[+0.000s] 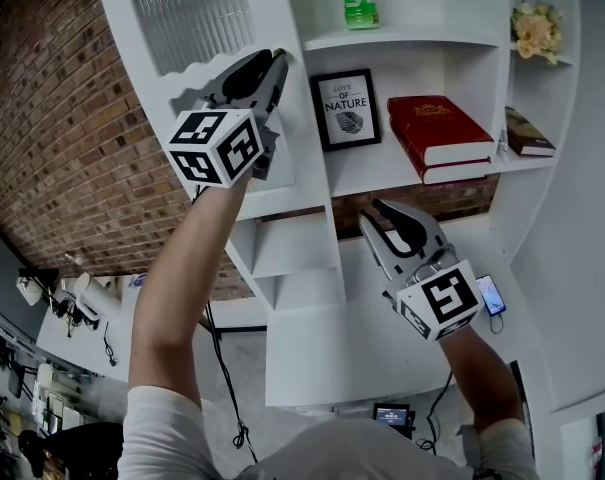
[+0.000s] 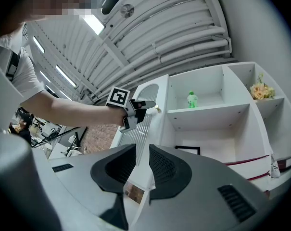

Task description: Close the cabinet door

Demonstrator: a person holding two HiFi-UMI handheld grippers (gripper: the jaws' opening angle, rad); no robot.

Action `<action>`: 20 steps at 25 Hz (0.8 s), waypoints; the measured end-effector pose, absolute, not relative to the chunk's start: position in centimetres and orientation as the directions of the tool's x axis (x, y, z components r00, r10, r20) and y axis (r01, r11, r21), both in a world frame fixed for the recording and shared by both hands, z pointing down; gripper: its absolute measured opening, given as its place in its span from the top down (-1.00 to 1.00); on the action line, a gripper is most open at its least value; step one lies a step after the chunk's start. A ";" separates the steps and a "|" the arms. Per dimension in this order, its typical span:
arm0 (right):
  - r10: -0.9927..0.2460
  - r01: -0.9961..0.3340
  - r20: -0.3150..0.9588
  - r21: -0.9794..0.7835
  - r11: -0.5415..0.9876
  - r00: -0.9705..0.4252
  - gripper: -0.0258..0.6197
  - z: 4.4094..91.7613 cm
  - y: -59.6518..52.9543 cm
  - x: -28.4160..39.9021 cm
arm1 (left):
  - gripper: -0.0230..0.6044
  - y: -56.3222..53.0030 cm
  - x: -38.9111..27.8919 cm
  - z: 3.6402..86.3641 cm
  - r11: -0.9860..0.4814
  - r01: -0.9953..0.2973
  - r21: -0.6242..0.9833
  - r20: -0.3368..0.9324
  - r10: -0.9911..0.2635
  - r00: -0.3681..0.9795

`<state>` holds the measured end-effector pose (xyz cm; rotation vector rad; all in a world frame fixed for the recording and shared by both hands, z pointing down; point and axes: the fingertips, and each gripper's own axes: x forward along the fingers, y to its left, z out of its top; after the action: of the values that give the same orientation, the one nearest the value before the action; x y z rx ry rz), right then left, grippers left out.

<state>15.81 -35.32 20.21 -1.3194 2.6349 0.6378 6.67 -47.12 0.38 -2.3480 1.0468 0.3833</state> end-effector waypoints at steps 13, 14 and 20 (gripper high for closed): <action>-0.759 -0.808 -0.289 0.308 0.503 -0.583 0.62 20.4 -33.5 14.5 | 0.66 -43.0 2.8 2.5 -0.625 -0.727 -0.285 -0.489 -0.558 0.671; -0.759 -0.807 -0.289 0.312 0.502 -0.584 0.62 20.4 -33.3 14.2 | 0.67 -42.7 2.6 2.8 -0.631 -0.724 -0.280 -0.490 -0.554 0.673; -0.770 -0.812 -0.279 0.314 0.492 -0.574 0.62 20.6 -32.3 12.9 | 0.71 -40.2 0.5 4.3 -0.673 -0.700 -0.241 -0.501 -0.531 0.683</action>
<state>12.86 -32.27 20.64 -1.3964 2.6252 0.6354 0.45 -40.18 4.31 -2.4790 0.9570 0.5528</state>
